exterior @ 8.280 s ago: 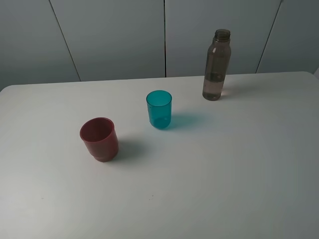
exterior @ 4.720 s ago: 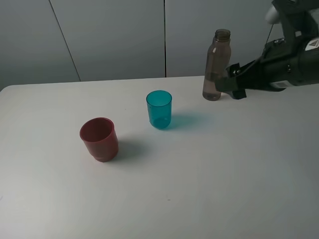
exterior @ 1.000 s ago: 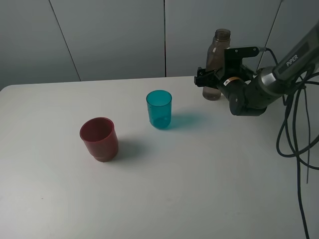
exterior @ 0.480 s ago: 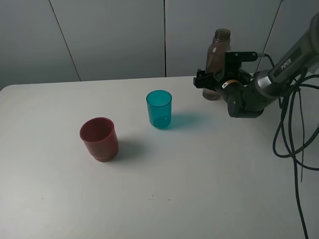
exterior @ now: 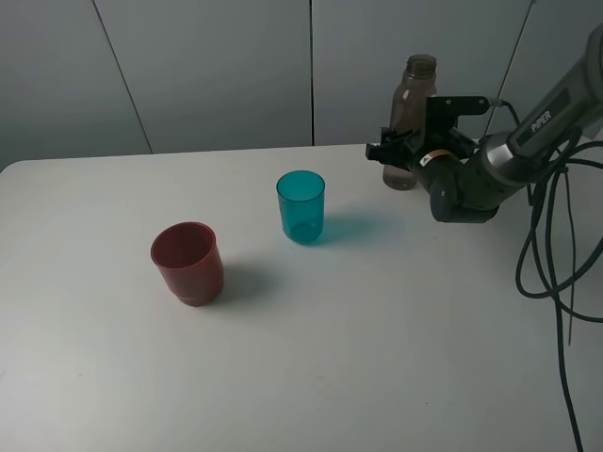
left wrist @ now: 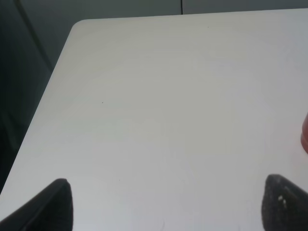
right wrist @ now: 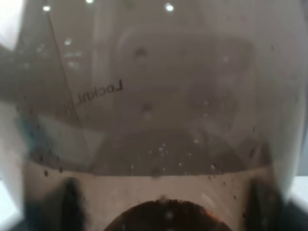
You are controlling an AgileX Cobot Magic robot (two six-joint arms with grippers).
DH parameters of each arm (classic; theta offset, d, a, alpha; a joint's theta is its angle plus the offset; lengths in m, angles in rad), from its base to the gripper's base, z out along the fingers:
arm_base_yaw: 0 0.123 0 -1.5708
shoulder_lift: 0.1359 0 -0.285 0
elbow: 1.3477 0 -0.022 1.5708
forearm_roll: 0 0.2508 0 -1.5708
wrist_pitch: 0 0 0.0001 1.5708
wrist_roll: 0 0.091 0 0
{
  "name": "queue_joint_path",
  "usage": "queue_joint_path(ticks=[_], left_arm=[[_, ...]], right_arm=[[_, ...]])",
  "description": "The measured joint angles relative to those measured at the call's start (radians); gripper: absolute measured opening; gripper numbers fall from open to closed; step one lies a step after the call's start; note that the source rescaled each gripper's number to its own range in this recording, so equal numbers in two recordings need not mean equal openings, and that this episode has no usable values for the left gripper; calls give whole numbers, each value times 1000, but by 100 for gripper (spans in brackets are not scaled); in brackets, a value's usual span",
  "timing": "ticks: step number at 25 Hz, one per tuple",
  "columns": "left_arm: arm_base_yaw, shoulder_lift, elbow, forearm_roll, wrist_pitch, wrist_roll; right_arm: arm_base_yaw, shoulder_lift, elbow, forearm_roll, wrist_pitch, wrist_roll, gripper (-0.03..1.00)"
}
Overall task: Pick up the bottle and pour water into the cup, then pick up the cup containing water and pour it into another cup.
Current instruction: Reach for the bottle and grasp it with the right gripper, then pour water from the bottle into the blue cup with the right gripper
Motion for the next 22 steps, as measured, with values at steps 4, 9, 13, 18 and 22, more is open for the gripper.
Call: queue_joint_path(ticks=[4,9,13,18,22], left_arm=[[0,0,0,0,0,0],[0,0,0,0,0,-7],[0,0,0,0,0,-7],[0,0,0,0,0,-7],[0,0,0,0,0,-7]], right_arm=[[0,0,0,-15,0,6,0],[0,-2,0,-32,8,8,0],[0,-36,20,-46,61,12,0],[0,-140,107,-52,129,14,0],[19,-242,197,-46,129,1,0]])
